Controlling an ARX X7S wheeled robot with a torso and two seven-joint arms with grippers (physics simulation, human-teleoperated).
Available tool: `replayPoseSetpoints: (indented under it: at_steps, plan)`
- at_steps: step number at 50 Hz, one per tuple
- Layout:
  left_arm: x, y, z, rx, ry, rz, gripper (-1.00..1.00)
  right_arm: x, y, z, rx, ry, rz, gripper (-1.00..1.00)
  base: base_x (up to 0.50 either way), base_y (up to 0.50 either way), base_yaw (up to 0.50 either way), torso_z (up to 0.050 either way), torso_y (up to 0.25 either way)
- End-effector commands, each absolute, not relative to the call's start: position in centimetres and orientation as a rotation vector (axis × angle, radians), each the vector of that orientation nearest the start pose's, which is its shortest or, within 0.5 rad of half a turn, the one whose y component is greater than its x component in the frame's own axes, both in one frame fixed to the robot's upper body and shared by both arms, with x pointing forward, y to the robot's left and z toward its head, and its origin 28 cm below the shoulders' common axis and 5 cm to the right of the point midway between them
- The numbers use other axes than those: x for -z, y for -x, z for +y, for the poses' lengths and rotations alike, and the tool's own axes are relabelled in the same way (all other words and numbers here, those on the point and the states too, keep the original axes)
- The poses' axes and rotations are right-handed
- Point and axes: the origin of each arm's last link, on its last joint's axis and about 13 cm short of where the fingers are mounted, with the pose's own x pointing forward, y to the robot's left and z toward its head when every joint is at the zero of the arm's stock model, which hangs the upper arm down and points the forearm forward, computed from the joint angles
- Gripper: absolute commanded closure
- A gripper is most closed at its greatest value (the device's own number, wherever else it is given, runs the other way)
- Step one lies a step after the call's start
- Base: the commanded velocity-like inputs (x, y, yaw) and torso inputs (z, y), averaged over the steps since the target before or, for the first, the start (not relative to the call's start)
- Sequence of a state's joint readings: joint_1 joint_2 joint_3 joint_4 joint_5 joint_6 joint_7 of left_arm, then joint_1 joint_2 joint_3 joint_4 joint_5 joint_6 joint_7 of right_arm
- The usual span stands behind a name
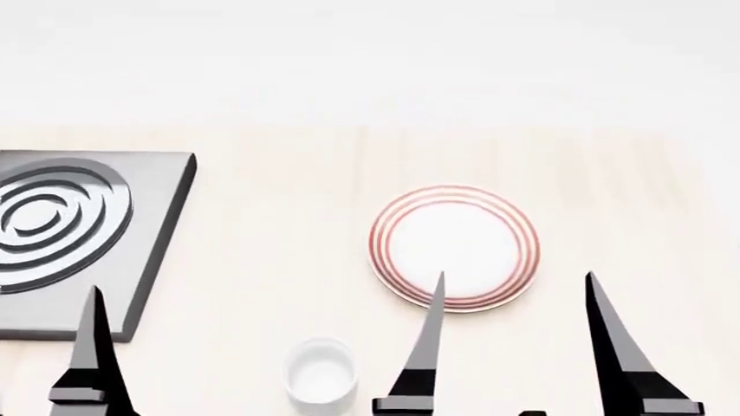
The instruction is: Pick the akita bowl on the cookies box and place it on the plate.
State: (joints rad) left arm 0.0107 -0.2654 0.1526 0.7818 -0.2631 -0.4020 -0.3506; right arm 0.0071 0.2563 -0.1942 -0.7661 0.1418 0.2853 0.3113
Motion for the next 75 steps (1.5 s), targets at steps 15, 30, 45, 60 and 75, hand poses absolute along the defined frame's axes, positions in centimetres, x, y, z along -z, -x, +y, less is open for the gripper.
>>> replayPoseSetpoints:
  at_steps: [15,30,45,60,75]
  plan:
    - [-13.4,-17.8,20.3,0.029,0.010,-0.285,-1.00,-14.6,-18.2,-9.3,0.008,0.025,-0.449,-1.00,0.00,0.00,0.00,0.037,-0.210]
    - [-13.3,-17.8,20.3,0.037,0.015,-0.280,-1.00,-14.6,-18.2,-9.2,0.007,0.024,-0.443,-1.00,0.00,0.00,0.00,0.038,-0.211]
    - [-13.3,-17.8,20.2,0.041,0.017,-0.280,-1.00,-14.5,-18.3,-9.2,0.003,0.021,-0.436,-1.00,0.00,0.00,0.00,0.038,-0.210]
    - [-14.1,-17.7,20.7,0.027,0.102,-0.277,-1.00,-15.5,-16.6,-9.4,-0.119,-0.110,-0.371,-1.00,0.00,0.00,0.00,0.017,-0.091]
    - [-14.1,-17.7,20.6,0.031,0.105,-0.272,-1.00,-18.2,-12.1,-10.6,-0.235,-0.134,-0.267,-1.00,0.00,0.00,0.00,0.000,0.000]
